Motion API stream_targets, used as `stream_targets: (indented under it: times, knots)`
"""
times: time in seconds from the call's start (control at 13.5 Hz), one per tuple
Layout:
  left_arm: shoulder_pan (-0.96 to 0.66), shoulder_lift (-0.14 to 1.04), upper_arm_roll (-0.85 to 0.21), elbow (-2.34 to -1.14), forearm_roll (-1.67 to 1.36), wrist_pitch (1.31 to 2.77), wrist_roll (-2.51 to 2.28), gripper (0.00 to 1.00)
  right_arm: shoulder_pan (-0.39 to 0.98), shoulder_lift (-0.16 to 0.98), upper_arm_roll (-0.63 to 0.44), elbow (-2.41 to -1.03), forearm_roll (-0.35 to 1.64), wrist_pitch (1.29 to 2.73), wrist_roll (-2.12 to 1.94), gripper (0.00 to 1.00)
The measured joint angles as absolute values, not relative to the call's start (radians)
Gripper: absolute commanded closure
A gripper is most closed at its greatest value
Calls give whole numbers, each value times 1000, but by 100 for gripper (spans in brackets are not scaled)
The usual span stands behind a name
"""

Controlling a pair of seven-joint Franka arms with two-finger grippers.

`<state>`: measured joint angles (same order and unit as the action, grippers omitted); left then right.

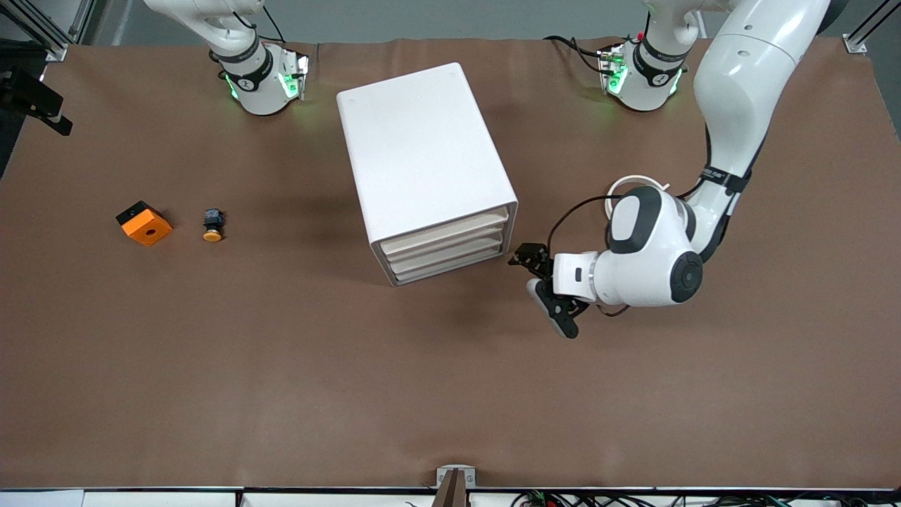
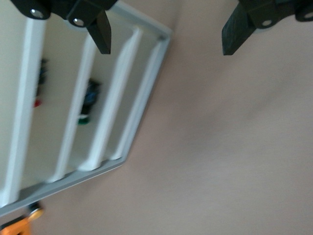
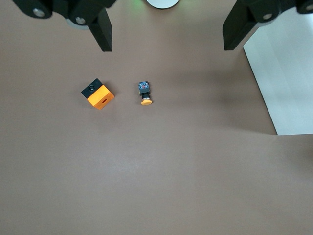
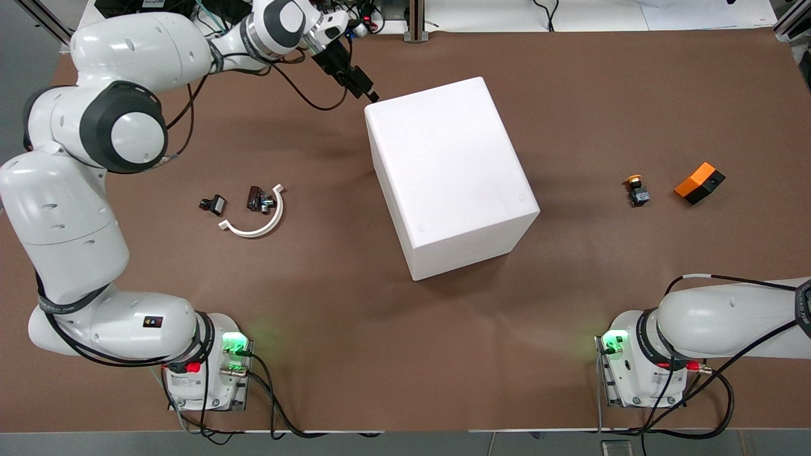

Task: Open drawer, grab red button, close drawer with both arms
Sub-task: 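Grasp the lowest drawer's front edge with the left gripper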

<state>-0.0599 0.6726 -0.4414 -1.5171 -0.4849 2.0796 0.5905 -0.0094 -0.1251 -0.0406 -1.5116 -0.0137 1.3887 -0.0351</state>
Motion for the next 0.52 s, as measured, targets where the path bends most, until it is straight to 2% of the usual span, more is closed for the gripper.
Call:
stream_targets:
  times: [0.52]
  knots:
    - [-114,739,-448,-1517,-652,2058,619,0,-8,-125,-37,-1512,-14,1388,-30,0]
